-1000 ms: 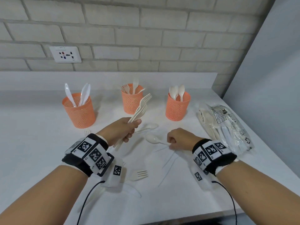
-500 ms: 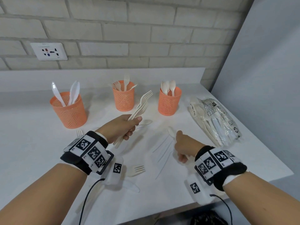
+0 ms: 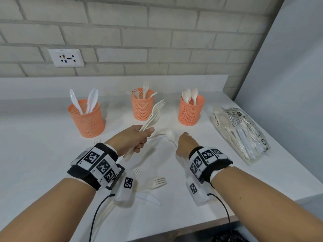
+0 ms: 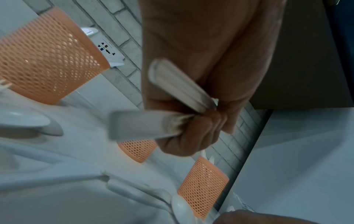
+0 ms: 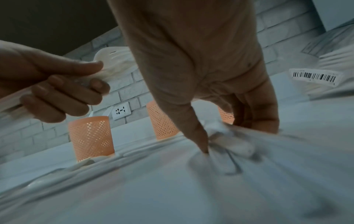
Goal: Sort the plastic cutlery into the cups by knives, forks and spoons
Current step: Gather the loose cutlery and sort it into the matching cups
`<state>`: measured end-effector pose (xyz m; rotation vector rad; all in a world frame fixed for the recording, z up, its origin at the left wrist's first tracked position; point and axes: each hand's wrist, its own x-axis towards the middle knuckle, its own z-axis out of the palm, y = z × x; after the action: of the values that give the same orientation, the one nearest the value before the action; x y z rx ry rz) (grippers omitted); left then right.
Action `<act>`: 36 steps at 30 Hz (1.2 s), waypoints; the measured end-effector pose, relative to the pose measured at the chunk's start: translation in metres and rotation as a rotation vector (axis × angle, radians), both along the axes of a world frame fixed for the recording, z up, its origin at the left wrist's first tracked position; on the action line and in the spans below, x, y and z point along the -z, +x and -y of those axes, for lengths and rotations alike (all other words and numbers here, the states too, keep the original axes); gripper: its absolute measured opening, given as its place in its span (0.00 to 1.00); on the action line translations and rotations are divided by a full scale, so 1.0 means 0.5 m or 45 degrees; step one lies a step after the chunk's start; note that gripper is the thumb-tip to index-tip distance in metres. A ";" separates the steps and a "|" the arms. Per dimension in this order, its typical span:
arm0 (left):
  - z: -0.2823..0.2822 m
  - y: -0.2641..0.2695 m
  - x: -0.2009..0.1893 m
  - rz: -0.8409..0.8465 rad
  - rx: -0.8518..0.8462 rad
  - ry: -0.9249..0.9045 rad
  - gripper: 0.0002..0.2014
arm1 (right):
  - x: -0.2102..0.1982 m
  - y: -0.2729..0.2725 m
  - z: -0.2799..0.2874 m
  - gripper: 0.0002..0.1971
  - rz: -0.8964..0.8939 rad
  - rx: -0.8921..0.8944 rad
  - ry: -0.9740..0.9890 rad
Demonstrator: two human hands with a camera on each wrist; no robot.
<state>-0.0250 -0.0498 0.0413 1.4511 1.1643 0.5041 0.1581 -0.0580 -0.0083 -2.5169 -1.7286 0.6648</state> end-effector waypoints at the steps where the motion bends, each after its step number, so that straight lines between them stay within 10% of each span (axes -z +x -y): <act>1: 0.001 -0.004 0.001 0.001 -0.018 0.003 0.12 | -0.004 0.000 0.002 0.20 -0.005 -0.020 -0.041; 36: 0.012 -0.008 0.019 0.093 -0.275 0.094 0.14 | -0.024 0.025 -0.004 0.10 -0.196 -0.157 0.099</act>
<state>-0.0292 -0.0556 0.0317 1.3643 1.2619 0.7500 0.1708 -0.0561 0.0036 -2.2589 -1.8281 0.7602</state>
